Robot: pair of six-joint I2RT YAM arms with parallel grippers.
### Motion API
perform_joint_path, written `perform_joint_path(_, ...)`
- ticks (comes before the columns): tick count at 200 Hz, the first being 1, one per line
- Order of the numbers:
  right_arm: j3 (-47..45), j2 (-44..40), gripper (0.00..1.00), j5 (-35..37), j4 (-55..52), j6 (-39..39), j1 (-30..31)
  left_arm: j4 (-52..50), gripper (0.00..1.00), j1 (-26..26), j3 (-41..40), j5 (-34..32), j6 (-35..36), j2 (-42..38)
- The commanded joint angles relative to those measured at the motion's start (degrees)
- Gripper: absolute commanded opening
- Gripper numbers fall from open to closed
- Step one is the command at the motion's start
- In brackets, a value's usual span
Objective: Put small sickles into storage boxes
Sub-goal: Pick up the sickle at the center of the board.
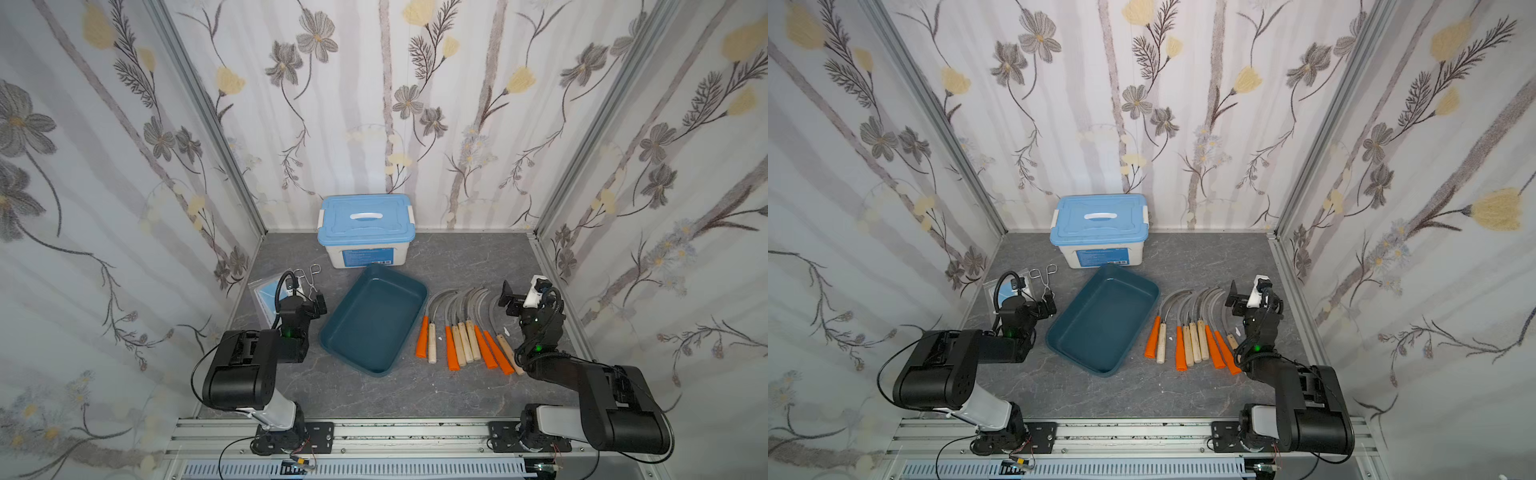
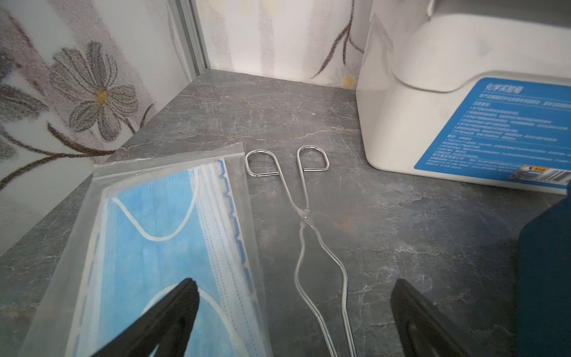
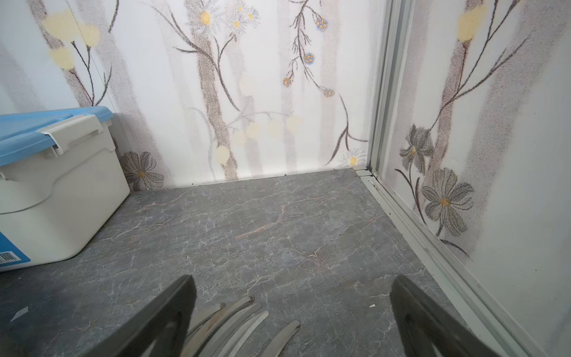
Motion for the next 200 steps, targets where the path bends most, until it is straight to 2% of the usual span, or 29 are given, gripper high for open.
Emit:
perform_joint_path(1, 0.4, 0.1, 1.0, -0.6, 0.8, -0.4, 0.0, 1.7, 1.0, 0.0, 0.3, -0.5, -0.1, 0.0)
perform_joint_path(188, 0.7, 0.2, 1.0, -1.0, 0.4, -0.4, -0.2, 1.4, 1.0, -0.4, 0.6, -0.7, 0.3, 0.1)
perform_joint_path(200, 0.5, 0.0, 1.0, -0.6, 0.6, -0.4, -0.1, 0.1, 1.0, -0.4, 1.3, 2.2, 1.5, 0.1)
